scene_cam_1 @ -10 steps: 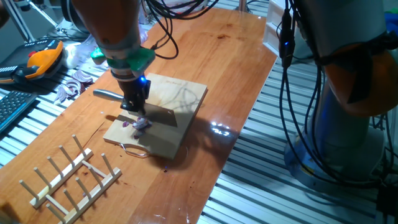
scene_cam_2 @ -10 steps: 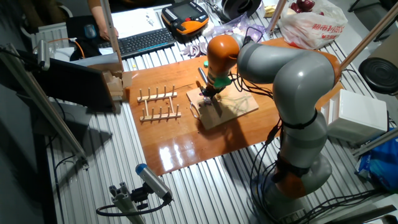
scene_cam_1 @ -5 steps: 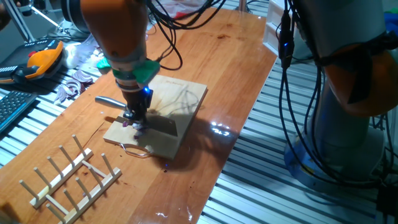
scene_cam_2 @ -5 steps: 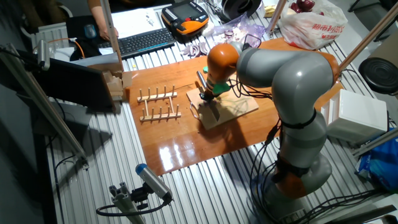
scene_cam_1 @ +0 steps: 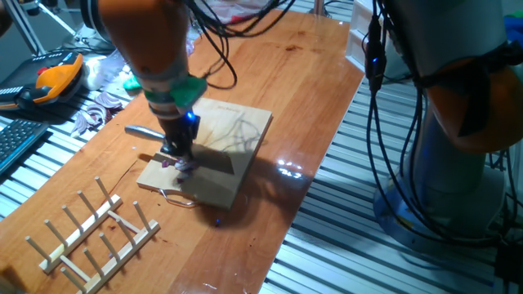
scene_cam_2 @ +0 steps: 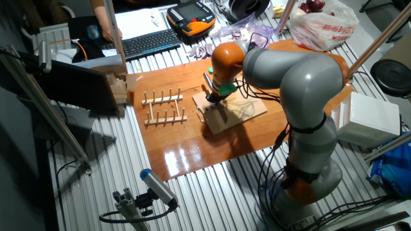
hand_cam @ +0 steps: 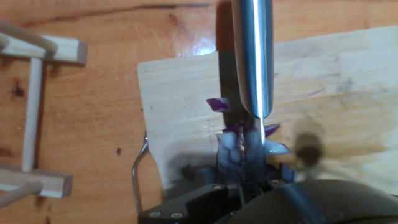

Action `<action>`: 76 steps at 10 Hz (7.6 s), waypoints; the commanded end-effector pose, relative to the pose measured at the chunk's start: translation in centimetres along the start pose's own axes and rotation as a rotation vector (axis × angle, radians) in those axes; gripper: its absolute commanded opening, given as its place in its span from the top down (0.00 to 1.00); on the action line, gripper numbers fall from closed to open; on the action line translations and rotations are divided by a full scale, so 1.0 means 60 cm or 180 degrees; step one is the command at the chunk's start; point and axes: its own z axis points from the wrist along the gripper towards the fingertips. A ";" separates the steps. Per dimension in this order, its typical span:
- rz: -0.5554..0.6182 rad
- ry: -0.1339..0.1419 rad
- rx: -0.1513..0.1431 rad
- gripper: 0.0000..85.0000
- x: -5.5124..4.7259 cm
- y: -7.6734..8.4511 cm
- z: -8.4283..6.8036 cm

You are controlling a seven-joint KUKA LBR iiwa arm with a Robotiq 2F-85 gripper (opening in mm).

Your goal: Chop the onions

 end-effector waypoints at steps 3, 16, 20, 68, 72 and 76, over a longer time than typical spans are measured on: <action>0.0037 -0.0025 -0.0083 1.00 -0.003 0.007 0.014; 0.0003 0.0062 -0.0147 1.00 -0.020 -0.040 -0.039; 0.0050 -0.0001 -0.0224 1.00 -0.026 -0.055 -0.051; -0.1388 0.0203 -0.0254 1.00 -0.036 -0.101 -0.096; -0.1389 0.0243 -0.0238 1.00 -0.026 -0.104 -0.104; -0.1387 0.0192 -0.0196 1.00 -0.019 -0.102 -0.106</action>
